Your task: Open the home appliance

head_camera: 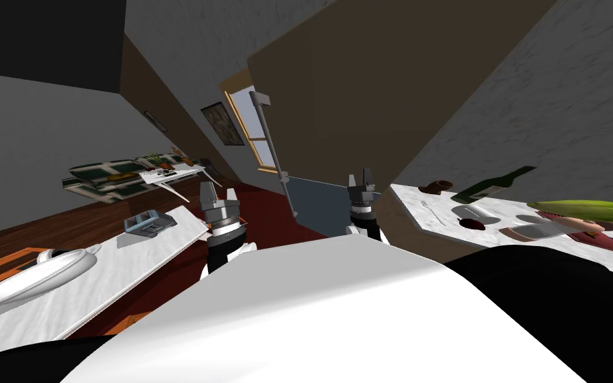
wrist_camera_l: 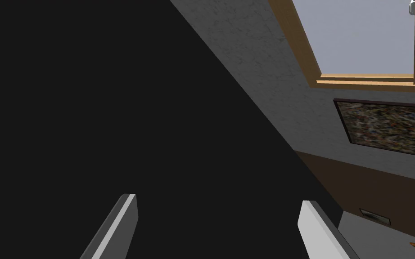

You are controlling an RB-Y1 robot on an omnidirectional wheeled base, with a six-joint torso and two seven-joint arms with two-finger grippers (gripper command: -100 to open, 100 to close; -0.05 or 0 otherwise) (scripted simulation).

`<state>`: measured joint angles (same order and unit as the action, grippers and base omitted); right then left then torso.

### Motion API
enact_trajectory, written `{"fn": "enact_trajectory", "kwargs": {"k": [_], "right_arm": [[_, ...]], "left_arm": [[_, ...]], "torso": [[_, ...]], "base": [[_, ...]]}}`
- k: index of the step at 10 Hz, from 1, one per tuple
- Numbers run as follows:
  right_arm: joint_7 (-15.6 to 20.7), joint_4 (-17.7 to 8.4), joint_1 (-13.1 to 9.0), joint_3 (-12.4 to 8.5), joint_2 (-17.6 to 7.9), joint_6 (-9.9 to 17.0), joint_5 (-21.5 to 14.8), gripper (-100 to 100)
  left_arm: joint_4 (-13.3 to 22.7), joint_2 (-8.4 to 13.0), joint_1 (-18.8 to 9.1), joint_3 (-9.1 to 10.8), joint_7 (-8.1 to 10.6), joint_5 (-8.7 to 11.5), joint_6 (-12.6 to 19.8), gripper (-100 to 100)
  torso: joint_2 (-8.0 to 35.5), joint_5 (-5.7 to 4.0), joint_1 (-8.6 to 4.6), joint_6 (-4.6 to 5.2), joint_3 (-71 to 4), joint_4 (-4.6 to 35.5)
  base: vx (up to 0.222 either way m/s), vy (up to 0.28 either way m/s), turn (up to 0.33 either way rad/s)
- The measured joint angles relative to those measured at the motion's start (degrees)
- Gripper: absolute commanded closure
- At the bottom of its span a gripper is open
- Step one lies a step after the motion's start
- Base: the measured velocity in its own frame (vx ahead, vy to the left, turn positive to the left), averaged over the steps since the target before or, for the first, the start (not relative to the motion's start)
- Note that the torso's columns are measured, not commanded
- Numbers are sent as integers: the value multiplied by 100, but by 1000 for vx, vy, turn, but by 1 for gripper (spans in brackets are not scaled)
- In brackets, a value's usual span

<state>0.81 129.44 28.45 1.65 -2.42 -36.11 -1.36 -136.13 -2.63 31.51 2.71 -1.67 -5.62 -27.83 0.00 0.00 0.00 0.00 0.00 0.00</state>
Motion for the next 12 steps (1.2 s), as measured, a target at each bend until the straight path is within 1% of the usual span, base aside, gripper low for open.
{"fn": "enact_trajectory", "kwargs": {"k": [1,2,9,10,11,12], "right_arm": [[0,0,0,0,0,0,0,0],[0,0,0,0,0,0,0,0],[0,2,0,0,0,-1,0,0],[0,2,0,0,0,-1,0,-100],[17,11,31,-52,-121,14,-27,-100],[48,33,70,-112,-241,40,-65,-100]], "left_arm": [[0,0,0,0,0,0,0,0],[0,0,0,0,0,0,0,0],[-2,0,0,0,0,0,-1,0],[-2,0,0,0,0,0,-1,0],[0,0,1,0,0,0,0,0],[1,-1,1,0,0,0,0,0]], "torso": [[232,0,0,0,-467,235],[597,0,0,0,-1200,600],[3539,0,0,0,-7073,3537],[3962,0,0,0,-7919,3960],[4148,2,6,1,-8317,4147],[4195,5,17,0,-8434,4201]], "base": [[0,0,0],[0,0,0],[0,0,0],[31,26,-49],[57,64,-61],[67,90,-50]]}}
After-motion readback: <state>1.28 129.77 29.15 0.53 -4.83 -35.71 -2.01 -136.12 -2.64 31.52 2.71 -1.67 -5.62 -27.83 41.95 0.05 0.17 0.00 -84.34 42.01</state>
